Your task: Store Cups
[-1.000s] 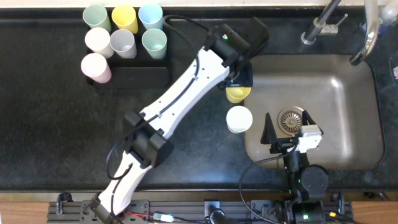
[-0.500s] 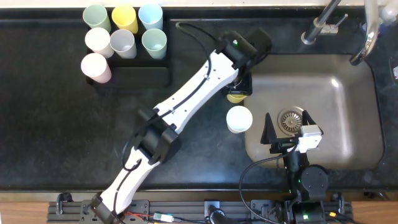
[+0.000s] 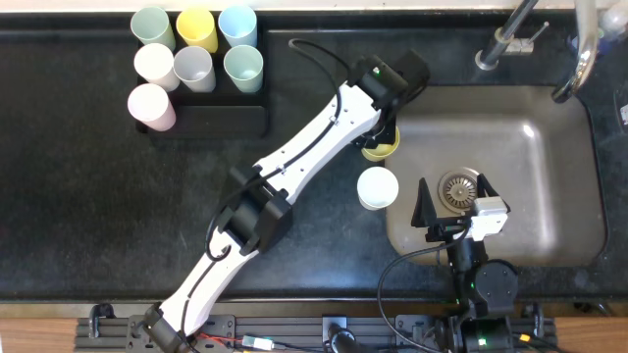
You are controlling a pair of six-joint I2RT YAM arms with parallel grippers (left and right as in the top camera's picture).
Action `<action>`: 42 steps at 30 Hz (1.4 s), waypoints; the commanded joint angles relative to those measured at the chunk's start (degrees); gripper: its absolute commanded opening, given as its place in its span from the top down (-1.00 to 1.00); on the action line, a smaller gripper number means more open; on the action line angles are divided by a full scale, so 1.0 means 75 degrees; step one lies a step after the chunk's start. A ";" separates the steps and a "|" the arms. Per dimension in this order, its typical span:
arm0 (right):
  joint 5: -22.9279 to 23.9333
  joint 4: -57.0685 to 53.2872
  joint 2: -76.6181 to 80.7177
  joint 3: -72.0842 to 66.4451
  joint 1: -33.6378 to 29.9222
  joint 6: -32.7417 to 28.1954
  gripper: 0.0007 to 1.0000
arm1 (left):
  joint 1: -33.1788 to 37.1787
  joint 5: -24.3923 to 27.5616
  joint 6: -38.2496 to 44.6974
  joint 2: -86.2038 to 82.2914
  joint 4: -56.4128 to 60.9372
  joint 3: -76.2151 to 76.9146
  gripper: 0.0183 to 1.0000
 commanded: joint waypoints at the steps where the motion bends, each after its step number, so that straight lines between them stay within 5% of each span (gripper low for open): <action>1: -0.0020 0.0023 -0.0020 -0.0087 -0.0047 -0.0029 -0.99 | 0.0219 -0.0988 -0.0006 -0.1110 -0.0050 0.0157 0.96; 6: -0.0020 0.0023 -0.0020 -0.0087 -0.0047 -0.0029 -1.00 | 0.0880 -0.2022 -0.1137 -0.2352 -0.0466 0.0134 0.96; 11: -0.0020 0.0023 -0.0020 -0.0087 -0.0047 -0.0029 -0.99 | 0.1926 -0.2637 -0.5214 -0.3754 -0.1495 -0.0565 0.96; 17: -0.0020 0.0023 -0.0020 -0.0087 -0.0047 -0.0029 -0.99 | 0.3019 -0.2833 -0.7297 -0.5219 -0.1244 -0.2576 0.96; 27: -0.0020 0.0023 -0.0020 -0.0087 -0.0047 -0.0029 -0.99 | 0.4543 -0.1638 -0.7472 -0.5470 0.0414 -0.5397 0.96; 42: -0.0020 0.0023 -0.0020 -0.0087 -0.0047 -0.0029 -0.99 | 0.4855 -0.1093 -0.7472 -0.5094 0.1749 -0.6560 0.96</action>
